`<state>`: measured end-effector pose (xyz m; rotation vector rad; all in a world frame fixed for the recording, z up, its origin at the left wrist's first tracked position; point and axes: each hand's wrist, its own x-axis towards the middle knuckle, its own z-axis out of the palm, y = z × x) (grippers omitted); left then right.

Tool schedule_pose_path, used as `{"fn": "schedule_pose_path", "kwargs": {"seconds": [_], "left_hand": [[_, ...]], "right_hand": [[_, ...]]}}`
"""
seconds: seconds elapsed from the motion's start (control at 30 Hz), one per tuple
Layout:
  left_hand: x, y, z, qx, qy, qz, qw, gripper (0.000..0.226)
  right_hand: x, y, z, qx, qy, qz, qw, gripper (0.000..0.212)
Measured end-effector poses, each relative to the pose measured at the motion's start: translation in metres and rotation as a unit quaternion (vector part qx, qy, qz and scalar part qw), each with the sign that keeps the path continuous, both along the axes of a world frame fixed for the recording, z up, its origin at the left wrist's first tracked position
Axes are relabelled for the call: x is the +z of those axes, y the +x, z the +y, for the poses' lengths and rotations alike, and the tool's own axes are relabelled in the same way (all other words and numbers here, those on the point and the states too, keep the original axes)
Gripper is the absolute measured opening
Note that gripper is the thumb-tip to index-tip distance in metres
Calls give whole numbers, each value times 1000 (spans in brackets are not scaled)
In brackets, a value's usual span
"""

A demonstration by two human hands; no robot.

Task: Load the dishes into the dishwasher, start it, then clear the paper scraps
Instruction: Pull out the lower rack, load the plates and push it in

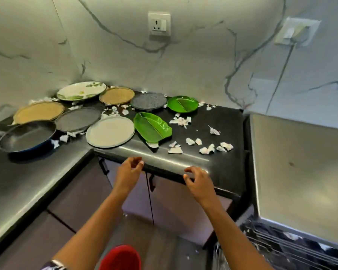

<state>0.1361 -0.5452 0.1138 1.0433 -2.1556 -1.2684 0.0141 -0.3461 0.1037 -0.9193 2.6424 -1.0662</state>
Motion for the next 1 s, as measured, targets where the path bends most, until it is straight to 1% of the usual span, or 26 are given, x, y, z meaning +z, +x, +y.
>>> {"fn": "schedule_pose_path", "kwargs": {"seconds": [0.1,0.2,0.3,0.4,0.47,0.53,0.57,0.67,0.8,0.87,0.93,1.0], "left_hand": [[-2,-34,-37,24,57,7,998,26],[-6,-73,-69,43,99,-6,994,35],[-6,-108,-93,61,107,-19,992,45],[-15,-137,-112,96,124,2,988,42],[-23,-155,-123,118,159,27,980,35],[-33,-166,-131,152,206,61,965,30],[-36,-170,-134,162,214,79,960,30],[-33,-182,-134,174,211,130,953,37],[-19,-191,-129,146,232,196,941,45],[-14,-197,-128,131,274,234,924,52],[-6,-204,-128,136,323,259,900,59],[2,-212,-129,148,355,280,880,60]], "right_hand": [[5,-31,-38,6,1,-20,1000,28],[14,-76,-85,-1,-9,-34,999,29],[19,-122,-136,8,-6,-74,997,33],[7,-162,-181,25,23,-107,994,40],[-3,-181,-199,27,37,-127,991,44],[-10,-191,-208,22,24,-149,988,42],[-11,-195,-209,18,14,-157,987,39],[-14,-207,-212,11,-25,-184,982,35],[-13,-220,-211,-2,-123,-263,957,32],[-6,-222,-210,7,-146,-279,949,32],[5,-226,-210,27,-165,-292,942,31],[18,-235,-210,50,-167,-298,939,28]]}}
